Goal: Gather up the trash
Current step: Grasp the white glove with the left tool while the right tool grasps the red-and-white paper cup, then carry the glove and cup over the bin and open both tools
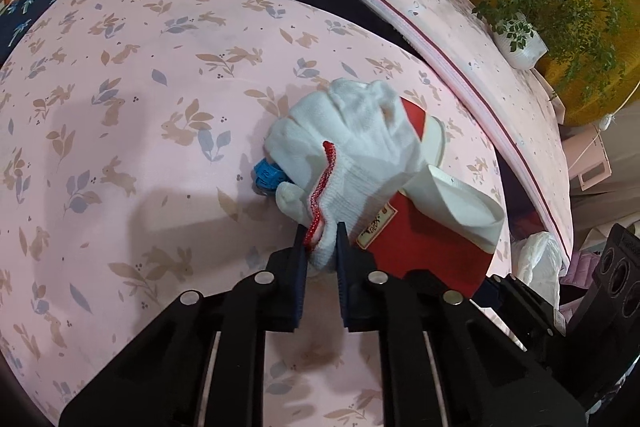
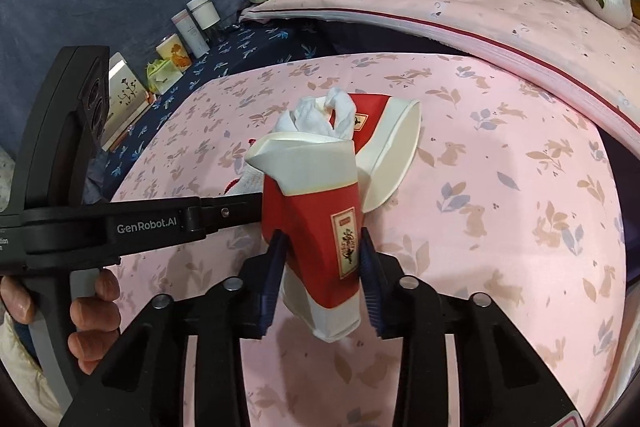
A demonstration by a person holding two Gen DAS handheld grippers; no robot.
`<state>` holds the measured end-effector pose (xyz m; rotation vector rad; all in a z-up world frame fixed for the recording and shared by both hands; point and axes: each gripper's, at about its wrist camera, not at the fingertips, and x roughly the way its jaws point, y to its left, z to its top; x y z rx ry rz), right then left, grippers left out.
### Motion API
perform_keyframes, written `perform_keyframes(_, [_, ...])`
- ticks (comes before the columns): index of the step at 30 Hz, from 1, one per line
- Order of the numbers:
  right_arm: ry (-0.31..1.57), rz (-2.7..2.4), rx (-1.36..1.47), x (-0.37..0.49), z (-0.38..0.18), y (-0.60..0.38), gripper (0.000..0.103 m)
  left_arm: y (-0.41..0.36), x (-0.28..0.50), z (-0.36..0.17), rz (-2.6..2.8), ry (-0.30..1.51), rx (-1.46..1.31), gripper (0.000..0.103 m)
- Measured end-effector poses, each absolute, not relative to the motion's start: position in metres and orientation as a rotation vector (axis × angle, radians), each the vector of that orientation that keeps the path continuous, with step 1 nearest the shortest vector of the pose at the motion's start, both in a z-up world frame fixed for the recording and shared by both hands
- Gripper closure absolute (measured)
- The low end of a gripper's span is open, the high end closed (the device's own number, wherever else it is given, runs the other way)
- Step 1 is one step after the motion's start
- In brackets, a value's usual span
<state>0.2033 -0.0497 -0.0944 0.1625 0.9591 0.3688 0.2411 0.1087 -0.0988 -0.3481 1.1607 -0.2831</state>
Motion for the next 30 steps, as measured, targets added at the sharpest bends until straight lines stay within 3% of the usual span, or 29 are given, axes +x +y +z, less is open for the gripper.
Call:
perform_keyframes(3, [0.946,0.349,0.165,0.194,-0.086,-0.052,0.08,0.105,0.231,-0.089,-0.285,1.14,-0.331,0.092])
perform_keyframes(30, [0.78,-0.035,0.218,0.089,0.014,-0.159,0.08,0.004,0.138,0.028,-0.483,0.946,-0.162,0.092])
